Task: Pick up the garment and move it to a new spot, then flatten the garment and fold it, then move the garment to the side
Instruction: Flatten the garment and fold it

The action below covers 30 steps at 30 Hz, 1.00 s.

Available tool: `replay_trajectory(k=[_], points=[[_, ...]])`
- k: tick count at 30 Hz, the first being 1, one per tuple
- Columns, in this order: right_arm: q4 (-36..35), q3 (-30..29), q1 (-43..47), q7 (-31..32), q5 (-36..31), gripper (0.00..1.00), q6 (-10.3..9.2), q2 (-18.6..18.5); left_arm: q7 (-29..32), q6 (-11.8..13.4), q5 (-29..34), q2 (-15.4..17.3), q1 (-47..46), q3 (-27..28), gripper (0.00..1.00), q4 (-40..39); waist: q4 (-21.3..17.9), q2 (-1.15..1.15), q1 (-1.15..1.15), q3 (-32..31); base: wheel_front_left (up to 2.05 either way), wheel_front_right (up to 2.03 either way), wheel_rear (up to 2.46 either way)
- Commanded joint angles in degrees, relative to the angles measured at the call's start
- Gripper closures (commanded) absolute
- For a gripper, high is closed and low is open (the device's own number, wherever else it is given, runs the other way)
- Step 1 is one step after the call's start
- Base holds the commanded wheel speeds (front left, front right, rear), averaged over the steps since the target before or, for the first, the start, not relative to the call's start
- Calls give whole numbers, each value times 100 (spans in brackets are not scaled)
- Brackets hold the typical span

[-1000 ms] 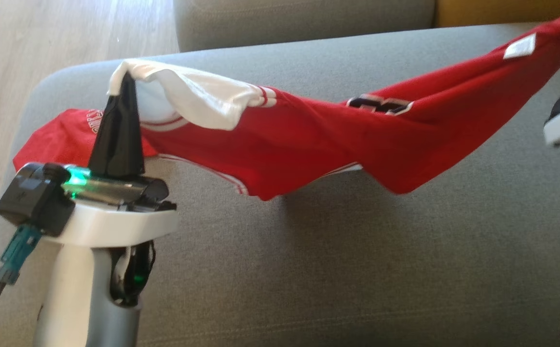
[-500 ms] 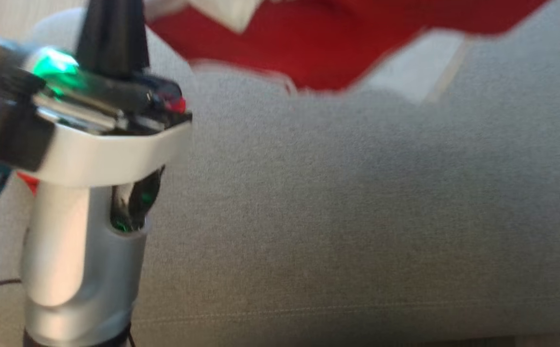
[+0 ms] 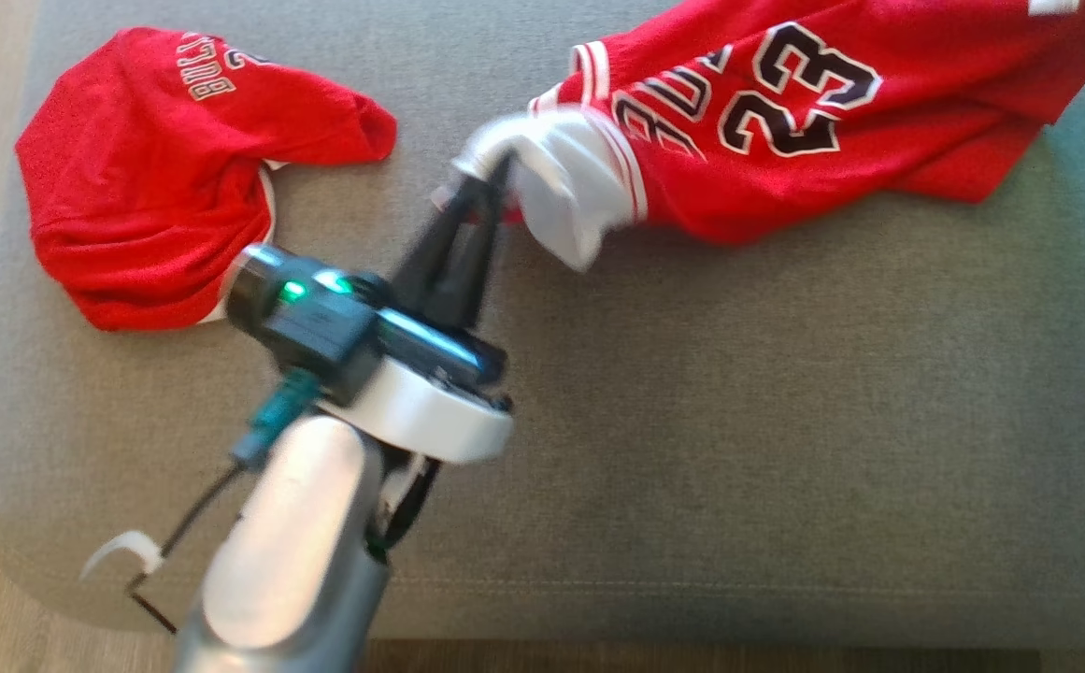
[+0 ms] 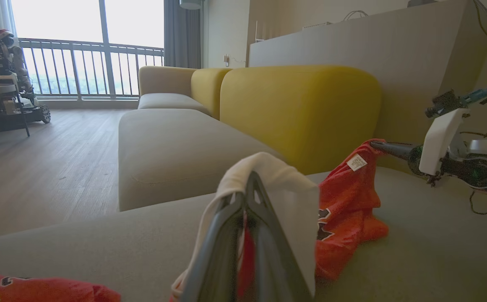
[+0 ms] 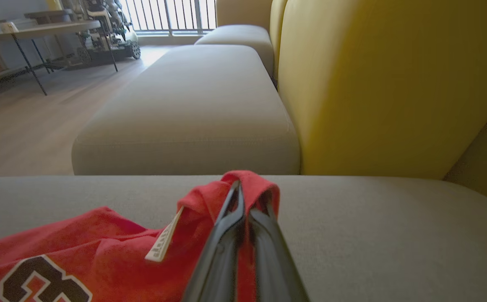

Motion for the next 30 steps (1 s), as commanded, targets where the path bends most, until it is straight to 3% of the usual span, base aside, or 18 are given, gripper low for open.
replay_trajectory(k=[1,3,7,14,21,30], points=[[57,72,-154,27,-103,89,-1,-26,-29,-68,135,84,-61,53,100,-101,73,0,0,5,0,0,0],[370,39,-185,-31,-226,0,-1,-79,-29,-113,252,84,30,-40,100,109,127,0,0,-17,0,0,0],[857,-211,-234,-206,-522,0,-1,-125,-29,-136,316,84,111,-71,100,429,183,0,0,-99,0,0,0],[1217,-309,-243,-322,-847,0,-1,132,-29,-102,288,84,212,-35,100,674,61,0,0,-349,0,0,0],[1019,-211,-166,-358,-870,0,-1,348,-29,-78,334,84,409,200,100,777,-207,0,0,-661,0,0,0],[194,-302,361,-362,-668,0,-1,390,-29,-131,282,84,1069,410,100,857,-451,0,0,-1311,0,0,0]])
